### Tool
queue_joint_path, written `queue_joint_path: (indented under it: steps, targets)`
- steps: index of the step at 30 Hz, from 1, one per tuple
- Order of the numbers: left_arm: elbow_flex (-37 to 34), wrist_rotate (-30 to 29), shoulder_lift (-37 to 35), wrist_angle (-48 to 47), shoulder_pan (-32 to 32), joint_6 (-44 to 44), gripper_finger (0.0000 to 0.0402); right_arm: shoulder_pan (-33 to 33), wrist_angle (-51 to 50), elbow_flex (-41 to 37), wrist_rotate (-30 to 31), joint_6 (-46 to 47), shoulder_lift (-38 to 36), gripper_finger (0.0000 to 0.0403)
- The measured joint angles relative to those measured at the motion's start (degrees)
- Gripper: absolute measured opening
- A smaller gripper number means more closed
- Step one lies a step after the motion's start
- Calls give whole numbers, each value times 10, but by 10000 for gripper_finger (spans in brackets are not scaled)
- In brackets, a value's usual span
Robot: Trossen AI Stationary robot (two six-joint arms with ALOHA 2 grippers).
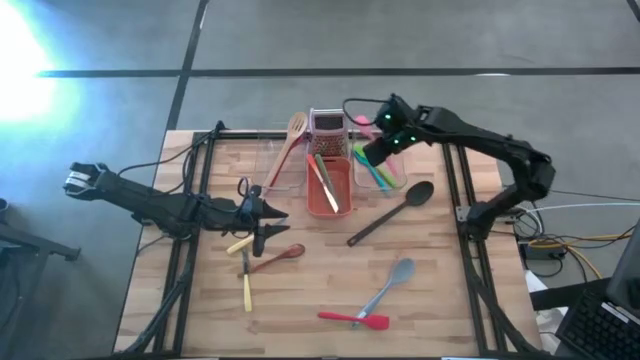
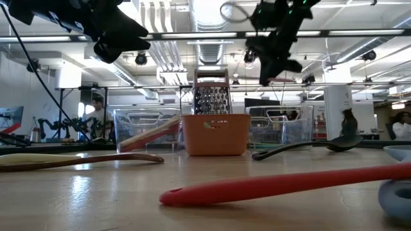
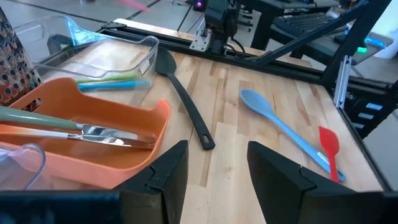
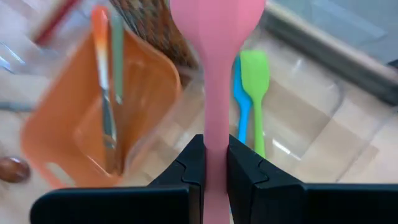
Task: Pick & Place Kitchen Items
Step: Put the pink spatula into the right transparent bin
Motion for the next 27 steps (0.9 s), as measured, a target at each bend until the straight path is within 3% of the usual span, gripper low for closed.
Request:
queue_joint_path:
  steps: [13, 27]
  targets:
    - [0, 0, 0, -13, 0, -1, 168, -32, -44, -4, -11, -54, 132, 25]
    - [0, 0, 0, -15, 0, -10, 168, -65, -27, -4, 0, -30, 198, 25]
